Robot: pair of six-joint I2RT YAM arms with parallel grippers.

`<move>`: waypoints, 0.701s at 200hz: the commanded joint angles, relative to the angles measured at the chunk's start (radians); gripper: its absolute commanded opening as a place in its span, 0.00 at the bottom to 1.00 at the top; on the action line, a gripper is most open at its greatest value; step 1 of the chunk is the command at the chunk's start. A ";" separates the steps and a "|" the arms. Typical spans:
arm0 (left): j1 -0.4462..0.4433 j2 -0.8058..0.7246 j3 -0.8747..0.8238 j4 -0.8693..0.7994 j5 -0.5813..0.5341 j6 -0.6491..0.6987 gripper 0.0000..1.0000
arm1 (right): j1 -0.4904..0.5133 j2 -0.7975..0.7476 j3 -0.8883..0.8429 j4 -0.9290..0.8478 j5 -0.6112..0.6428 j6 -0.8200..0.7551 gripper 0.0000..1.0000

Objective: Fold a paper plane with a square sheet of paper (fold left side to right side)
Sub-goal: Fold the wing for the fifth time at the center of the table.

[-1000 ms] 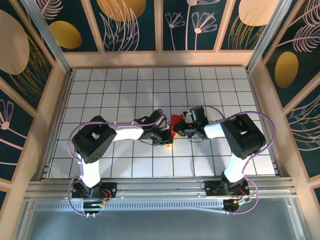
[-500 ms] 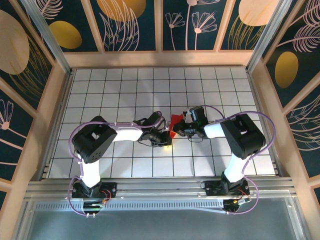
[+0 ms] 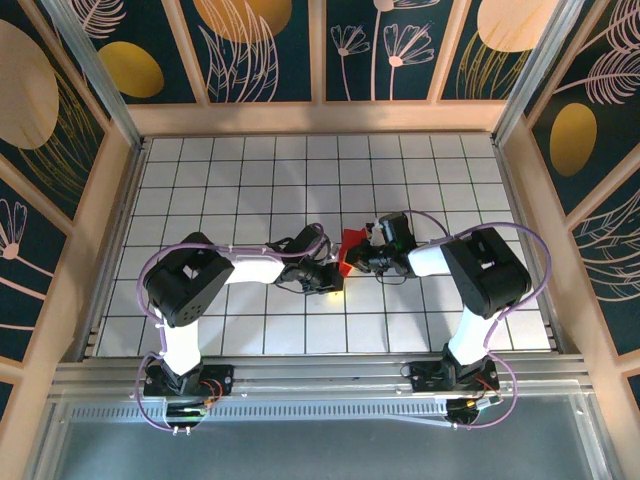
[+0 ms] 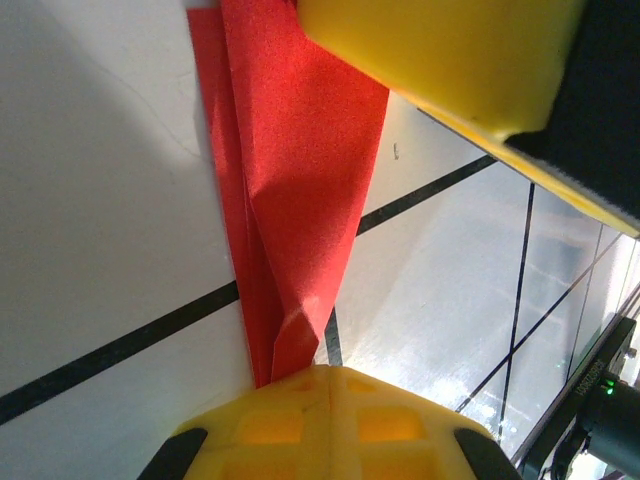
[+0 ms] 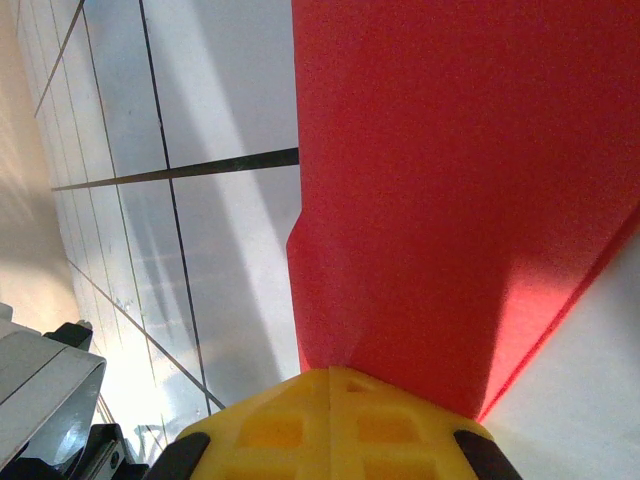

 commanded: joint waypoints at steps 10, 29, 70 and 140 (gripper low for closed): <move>-0.009 -0.008 -0.040 -0.084 -0.021 0.011 0.00 | 0.009 0.070 -0.013 -0.166 0.086 -0.043 0.00; -0.020 -0.006 -0.036 -0.128 -0.045 0.032 0.00 | 0.010 0.069 -0.009 -0.177 0.091 -0.050 0.00; -0.036 -0.025 -0.070 -0.145 -0.054 0.030 0.00 | 0.012 0.070 -0.004 -0.188 0.091 -0.054 0.00; -0.037 -0.137 -0.133 -0.086 -0.009 0.004 0.00 | 0.012 0.069 -0.001 -0.187 0.091 -0.053 0.00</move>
